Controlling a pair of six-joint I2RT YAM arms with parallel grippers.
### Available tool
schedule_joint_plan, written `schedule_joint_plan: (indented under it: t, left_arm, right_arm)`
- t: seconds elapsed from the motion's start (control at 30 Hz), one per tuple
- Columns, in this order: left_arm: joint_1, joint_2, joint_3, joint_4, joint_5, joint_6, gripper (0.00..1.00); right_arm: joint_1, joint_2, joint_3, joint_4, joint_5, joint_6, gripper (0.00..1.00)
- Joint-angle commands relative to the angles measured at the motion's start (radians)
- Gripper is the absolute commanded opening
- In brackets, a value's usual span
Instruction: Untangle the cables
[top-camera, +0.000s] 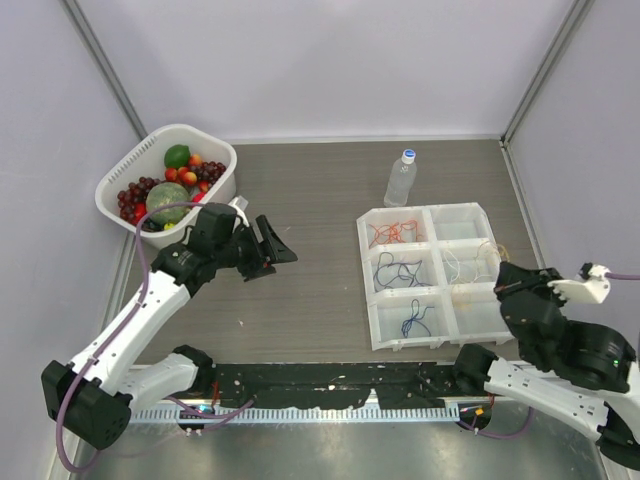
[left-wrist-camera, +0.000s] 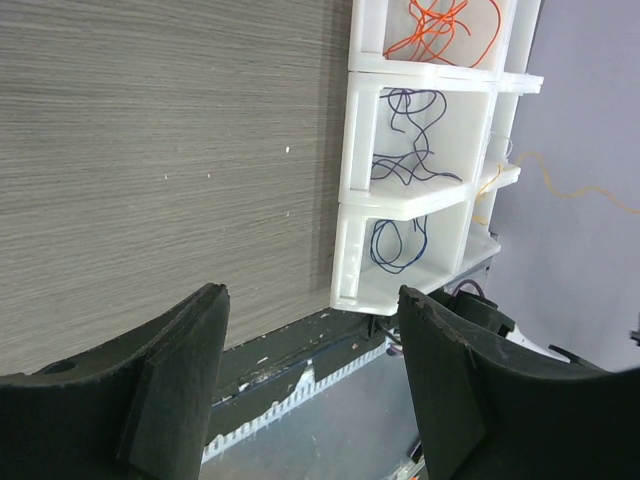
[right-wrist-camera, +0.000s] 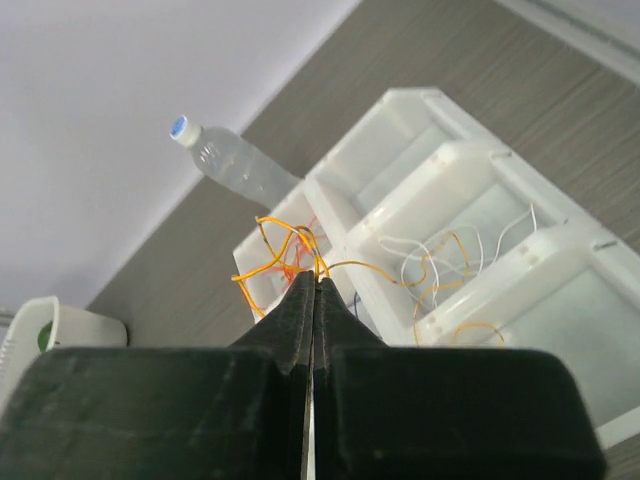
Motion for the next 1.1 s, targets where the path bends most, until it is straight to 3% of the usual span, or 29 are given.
schedule_joint_plan:
  t: [0.0, 0.2, 0.33, 0.57, 0.87, 1.07]
  left_arm:
    - [0.002, 0.009, 0.044, 0.039, 0.029, -0.008, 0.72]
    - [0.001, 0.001, 0.043, 0.029, 0.027, -0.005, 0.72]
    - [0.002, -0.005, 0.034, 0.026, 0.029, -0.003, 0.72]
    - [0.002, 0.012, 0.041, 0.041, 0.038, -0.005, 0.72]
    - [0.002, 0.013, 0.043, 0.041, 0.044, -0.005, 0.72]
    - [0.002, 0.009, 0.038, 0.044, 0.044, -0.009, 0.72]
  right_arm:
    - [-0.003, -0.015, -0.118, -0.037, -0.093, 0.274, 0.01]
    - [-0.003, -0.024, -0.120, -0.215, -0.055, 0.477, 0.01]
    - [-0.003, -0.076, -0.066, -0.215, 0.005, 0.390, 0.01]
    - [-0.002, -0.203, -0.078, -0.130, -0.034, 0.262, 0.01]
    - [-0.003, -0.288, -0.054, 0.148, -0.185, -0.148, 0.04]
    - [-0.003, -0.311, 0.066, 0.063, -0.250, -0.210, 0.02]
